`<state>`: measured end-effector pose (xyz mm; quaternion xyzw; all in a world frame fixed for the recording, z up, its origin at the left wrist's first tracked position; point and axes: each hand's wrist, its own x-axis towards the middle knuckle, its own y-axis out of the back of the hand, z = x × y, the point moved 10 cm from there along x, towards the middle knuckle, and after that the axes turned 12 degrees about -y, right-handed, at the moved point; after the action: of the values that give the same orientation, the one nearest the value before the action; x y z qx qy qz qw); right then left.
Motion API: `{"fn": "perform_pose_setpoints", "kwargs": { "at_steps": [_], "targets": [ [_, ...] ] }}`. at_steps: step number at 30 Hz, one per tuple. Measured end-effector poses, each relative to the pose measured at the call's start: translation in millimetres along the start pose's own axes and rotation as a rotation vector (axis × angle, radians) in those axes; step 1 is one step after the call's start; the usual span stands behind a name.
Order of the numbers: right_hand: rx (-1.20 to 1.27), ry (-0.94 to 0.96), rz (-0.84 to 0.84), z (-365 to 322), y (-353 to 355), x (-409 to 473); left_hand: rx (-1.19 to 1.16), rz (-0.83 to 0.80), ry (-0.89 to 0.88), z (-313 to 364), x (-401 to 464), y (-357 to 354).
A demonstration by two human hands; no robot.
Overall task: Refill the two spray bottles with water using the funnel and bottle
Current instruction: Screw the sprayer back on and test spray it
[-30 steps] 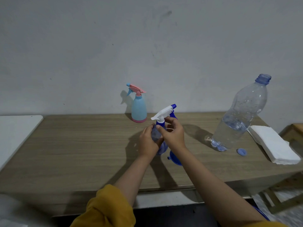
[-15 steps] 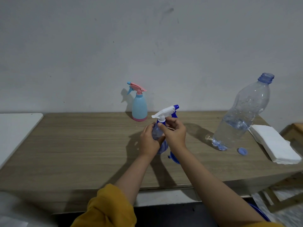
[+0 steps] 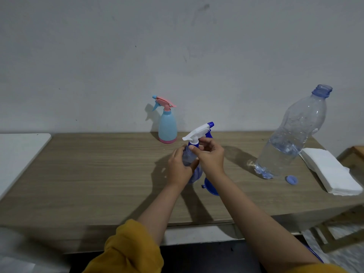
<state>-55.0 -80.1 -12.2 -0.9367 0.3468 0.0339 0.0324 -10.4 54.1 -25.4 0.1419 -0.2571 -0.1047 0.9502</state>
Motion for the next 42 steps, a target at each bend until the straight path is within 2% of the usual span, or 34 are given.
{"fn": "perform_pose_setpoints", "kwargs": {
  "at_steps": [5, 12, 15, 17, 19, 21, 23, 26, 31, 35, 37, 40, 42],
  "targets": [
    [-0.166, 0.089, -0.046, -8.2, -7.1, -2.6, 0.010, -0.020, 0.013, 1.2, -0.5, -2.2],
    [-0.202, 0.073, 0.039, -9.4, -5.9, -0.4, 0.019, -0.024, 0.004, 0.4, 0.7, 0.0],
    [-0.227, 0.125, 0.036, -13.2, -5.6, -4.8, 0.022, -0.039, 0.006, -2.6, 0.8, 0.7],
    [-0.194, 0.141, 0.106, -14.0, 3.1, -10.1, 0.004, -0.083, 0.035, -8.3, -1.6, -2.1],
    [-0.179, 0.164, 0.256, -15.2, 17.5, -17.2, -0.002, -0.127, 0.083, -14.3, -7.4, -3.5],
    [-0.247, 0.203, 0.401, -19.2, 25.6, -22.8, 0.021, -0.169, 0.182, -25.6, -18.4, -3.2],
    [-0.335, 0.173, 0.445, -17.8, 22.0, -19.5, 0.070, -0.184, 0.246, -36.4, -29.6, 0.7],
    [-0.391, 0.105, 0.369, -10.0, 0.7, -7.7, 0.201, -0.195, 0.241, -46.4, -42.7, 15.9],
    [-0.288, 0.091, 0.193, -8.8, -34.5, -2.9, 0.364, -0.205, 0.134, -47.7, -58.2, 43.4],
    [-0.241, 0.174, 0.082, -33.2, -51.1, -2.2, 0.499, -0.215, 0.093, -58.1, -71.0, 71.2],
    [-0.276, 0.174, -0.050, -49.8, -63.7, -4.4, 0.577, -0.213, 0.102, -66.8, -78.2, 87.1],
    [-0.324, -0.044, -0.317, -42.0, -82.5, -17.0, 0.635, -0.192, 0.140, -82.9, -89.7, 110.7],
    [-0.338, -0.199, -0.399, -19.9, -83.7, -29.9, 0.665, -0.187, 0.162, -90.1, -96.6, 126.1]
  ]
}}
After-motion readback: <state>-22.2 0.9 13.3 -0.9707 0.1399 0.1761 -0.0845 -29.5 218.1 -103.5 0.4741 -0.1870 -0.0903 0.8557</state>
